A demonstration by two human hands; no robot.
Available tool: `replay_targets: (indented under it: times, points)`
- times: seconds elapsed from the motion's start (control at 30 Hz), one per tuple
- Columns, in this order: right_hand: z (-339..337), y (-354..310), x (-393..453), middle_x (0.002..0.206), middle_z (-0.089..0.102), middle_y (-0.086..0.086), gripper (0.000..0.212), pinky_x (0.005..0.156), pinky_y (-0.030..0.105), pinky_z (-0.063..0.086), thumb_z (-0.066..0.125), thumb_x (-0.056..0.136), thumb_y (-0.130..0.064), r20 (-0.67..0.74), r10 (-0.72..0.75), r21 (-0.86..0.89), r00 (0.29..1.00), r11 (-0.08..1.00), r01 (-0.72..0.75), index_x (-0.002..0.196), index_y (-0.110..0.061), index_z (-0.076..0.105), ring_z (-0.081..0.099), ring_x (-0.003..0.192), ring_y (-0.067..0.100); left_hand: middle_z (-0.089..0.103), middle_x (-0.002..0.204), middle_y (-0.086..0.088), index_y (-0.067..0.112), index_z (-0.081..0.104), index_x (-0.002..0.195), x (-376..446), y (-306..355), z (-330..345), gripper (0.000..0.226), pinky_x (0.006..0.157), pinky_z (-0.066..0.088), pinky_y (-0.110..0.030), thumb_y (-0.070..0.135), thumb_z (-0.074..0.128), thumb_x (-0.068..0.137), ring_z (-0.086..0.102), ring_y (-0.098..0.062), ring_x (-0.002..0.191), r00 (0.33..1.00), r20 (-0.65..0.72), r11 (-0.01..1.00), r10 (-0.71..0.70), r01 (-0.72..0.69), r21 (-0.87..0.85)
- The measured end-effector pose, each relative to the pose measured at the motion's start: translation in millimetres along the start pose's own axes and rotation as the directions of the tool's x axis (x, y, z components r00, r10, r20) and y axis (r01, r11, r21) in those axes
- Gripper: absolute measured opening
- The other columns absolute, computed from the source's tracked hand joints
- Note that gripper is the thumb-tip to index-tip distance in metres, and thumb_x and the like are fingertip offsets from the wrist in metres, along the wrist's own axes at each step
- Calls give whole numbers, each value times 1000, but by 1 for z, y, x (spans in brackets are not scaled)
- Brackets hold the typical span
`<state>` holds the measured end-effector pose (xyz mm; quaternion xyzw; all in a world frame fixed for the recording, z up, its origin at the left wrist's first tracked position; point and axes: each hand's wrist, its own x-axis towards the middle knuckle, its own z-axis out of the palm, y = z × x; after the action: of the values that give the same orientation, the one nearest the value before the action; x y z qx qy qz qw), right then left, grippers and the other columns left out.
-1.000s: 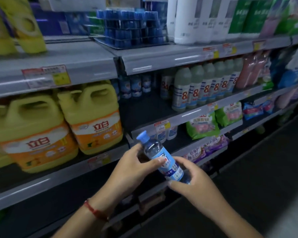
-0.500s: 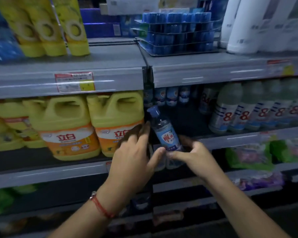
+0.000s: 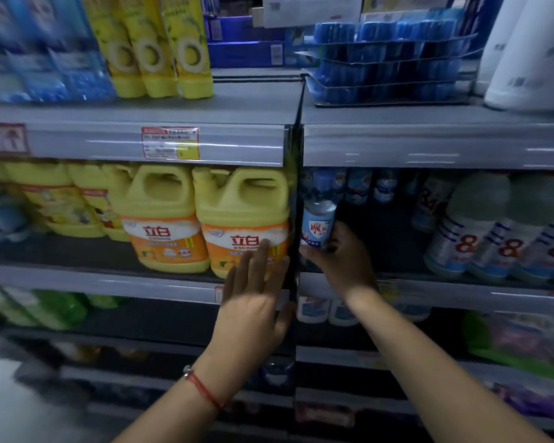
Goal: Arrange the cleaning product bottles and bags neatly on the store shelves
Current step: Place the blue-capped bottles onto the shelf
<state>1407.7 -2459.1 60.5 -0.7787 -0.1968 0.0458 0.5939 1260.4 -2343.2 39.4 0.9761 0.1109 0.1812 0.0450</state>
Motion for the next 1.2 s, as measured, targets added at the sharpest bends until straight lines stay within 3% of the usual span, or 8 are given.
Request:
replay_targets:
  times: [0.13,0.4,0.47,0.57,0.67,0.77,0.97,1.2]
  points:
    - [-2,1,1,105,66,-4,49,73,18,49,83,80,-17,5,-37,-49,999,998,37,123,-16,59,64,91,7,19,167,-14,20,43,152,-3,6,7,79,110,39,-60,42,66,79,29,-45,148,999,23,999,-36,36,8]
    - [-2,1,-5,118,68,-2,54,86,29,52,83,81,-24,54,-46,-94,997,994,51,128,-18,57,65,105,13,40,159,-12,23,46,150,-9,9,8,75,109,41,-59,48,59,81,39,-42,144,990,90,994,-104,100,49]
    - [-6,1,-7,124,67,-2,57,88,29,49,81,83,-27,85,-33,-115,996,992,43,133,-21,55,64,111,14,35,162,-10,25,40,153,-11,7,6,74,113,36,-57,48,59,85,35,-41,146,987,105,992,-118,113,54]
    - [-14,-1,-18,140,60,-1,70,97,33,47,78,84,-35,69,1,-243,998,970,16,146,-26,46,57,126,18,10,169,-5,31,22,160,-14,2,-1,75,123,20,-51,51,55,95,14,-35,155,981,149,991,-126,116,73]
    - [-25,-11,-45,154,43,2,73,108,36,42,71,90,-35,75,-54,-443,996,893,82,154,-29,36,45,138,24,14,169,-5,31,25,159,-21,-12,-11,76,122,22,-52,53,56,94,18,-37,153,984,134,991,-114,104,84]
    - [-29,-30,-74,162,30,-6,68,109,33,39,62,97,-38,214,-117,-636,970,737,229,156,-28,32,36,144,20,30,164,-10,29,37,154,-32,-35,-18,74,116,32,-54,59,52,88,31,-41,148,985,124,990,-119,107,97]
    - [36,-80,-107,155,39,-1,70,118,38,26,51,97,-56,428,-45,-784,903,478,395,156,-24,31,31,145,26,46,154,-14,24,47,149,-67,-104,-43,77,110,40,-54,69,34,87,43,-41,140,984,113,983,-135,119,138]
    - [160,-116,-143,168,14,-4,76,126,40,6,41,100,-61,530,-6,-741,848,483,467,161,-32,8,9,154,24,39,158,-14,23,45,151,-121,-220,-78,81,115,35,-53,71,27,89,38,-39,144,972,93,962,-216,195,190]
